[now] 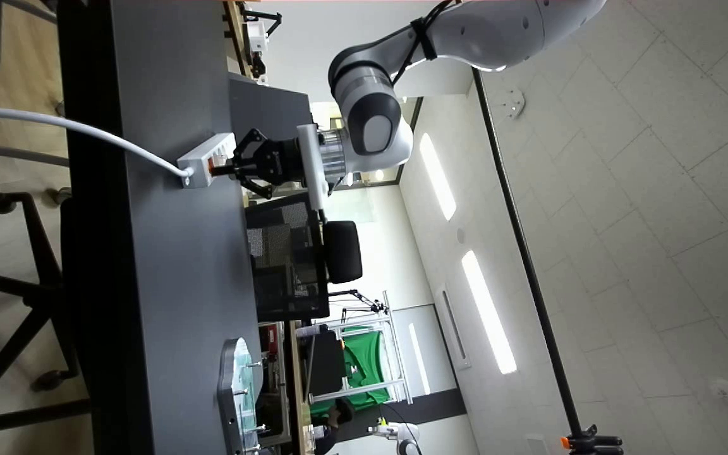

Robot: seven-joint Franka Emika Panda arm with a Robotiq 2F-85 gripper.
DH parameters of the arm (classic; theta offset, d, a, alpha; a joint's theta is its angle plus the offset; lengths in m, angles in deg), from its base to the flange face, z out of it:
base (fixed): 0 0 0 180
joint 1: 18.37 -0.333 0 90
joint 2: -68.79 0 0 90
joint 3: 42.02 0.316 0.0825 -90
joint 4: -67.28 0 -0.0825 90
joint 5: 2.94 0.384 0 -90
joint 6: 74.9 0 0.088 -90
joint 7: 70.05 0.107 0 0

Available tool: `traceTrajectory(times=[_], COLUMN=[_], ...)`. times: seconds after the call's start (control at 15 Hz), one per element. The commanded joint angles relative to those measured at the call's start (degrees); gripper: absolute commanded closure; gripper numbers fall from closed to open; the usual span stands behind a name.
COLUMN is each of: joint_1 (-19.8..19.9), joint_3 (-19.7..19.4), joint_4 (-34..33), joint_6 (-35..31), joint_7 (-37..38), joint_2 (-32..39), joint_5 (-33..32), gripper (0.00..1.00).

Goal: Switch the extension cord on

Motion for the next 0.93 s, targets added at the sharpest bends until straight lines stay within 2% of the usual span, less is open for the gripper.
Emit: traceTrajectory(times=[0.0,0.87], joint_1=[-0.6,-2.8], joint_3=[-0.2,-2.1], joint_4=[0.6,3.2], joint_6=[-1.0,-3.7], joint_7=[2.9,6.8], joint_2=[-0.6,-1.9], joint_5=[-0.4,-2.9], gripper=[1.00,1.00])
